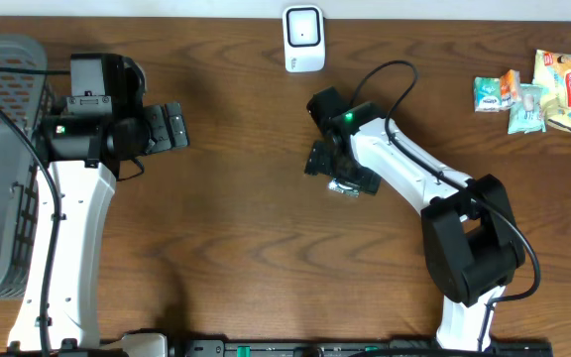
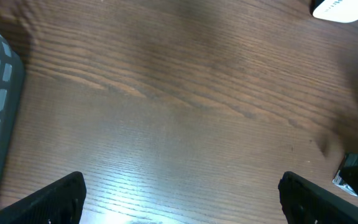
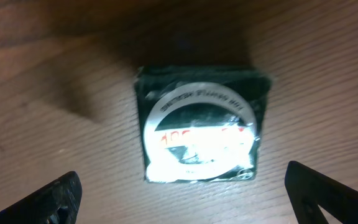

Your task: Scan the item barcode

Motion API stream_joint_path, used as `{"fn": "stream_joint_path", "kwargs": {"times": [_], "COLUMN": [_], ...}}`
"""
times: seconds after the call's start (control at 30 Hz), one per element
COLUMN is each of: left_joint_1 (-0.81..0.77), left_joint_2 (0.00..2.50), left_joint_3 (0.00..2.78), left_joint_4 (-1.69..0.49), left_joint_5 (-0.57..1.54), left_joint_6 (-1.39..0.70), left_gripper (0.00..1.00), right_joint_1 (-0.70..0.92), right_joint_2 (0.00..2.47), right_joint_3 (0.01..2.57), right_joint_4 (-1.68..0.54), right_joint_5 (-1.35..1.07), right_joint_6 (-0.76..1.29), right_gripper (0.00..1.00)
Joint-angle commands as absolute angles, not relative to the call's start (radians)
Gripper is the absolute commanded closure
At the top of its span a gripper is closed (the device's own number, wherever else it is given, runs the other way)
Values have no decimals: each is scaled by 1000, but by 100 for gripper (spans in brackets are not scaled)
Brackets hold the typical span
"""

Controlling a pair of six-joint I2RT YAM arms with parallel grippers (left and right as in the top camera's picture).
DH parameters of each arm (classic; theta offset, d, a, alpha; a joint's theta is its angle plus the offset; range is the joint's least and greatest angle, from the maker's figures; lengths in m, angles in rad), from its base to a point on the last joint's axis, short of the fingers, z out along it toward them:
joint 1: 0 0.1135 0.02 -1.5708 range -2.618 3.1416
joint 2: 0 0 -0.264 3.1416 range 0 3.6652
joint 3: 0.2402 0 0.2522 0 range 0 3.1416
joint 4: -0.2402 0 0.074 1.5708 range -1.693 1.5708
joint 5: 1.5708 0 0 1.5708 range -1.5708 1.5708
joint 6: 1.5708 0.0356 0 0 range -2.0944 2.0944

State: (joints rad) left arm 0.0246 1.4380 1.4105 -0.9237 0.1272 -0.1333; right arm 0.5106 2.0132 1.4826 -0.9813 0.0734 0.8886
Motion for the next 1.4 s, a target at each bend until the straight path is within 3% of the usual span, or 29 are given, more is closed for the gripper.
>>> {"fn": "stream_joint_path", "kwargs": {"times": [0.0,1.37], "left_joint_1": [28,28], "left_joint_2": [1438,1437], "left_joint_3": [1412,1412], "left_joint_4": [-927,-927], "left_joint_5": [118,118], "left_joint_6": [-131,-131], "left_gripper": [2,2], "right_joint_1": [493,421], "right_joint_2": [2015,2015], "right_joint_3": [1475,1475], "right_joint_4": [-993,-1058], "right_joint_5": [129,125], "right_joint_6": [911,833], "right_gripper": [1,1]}}
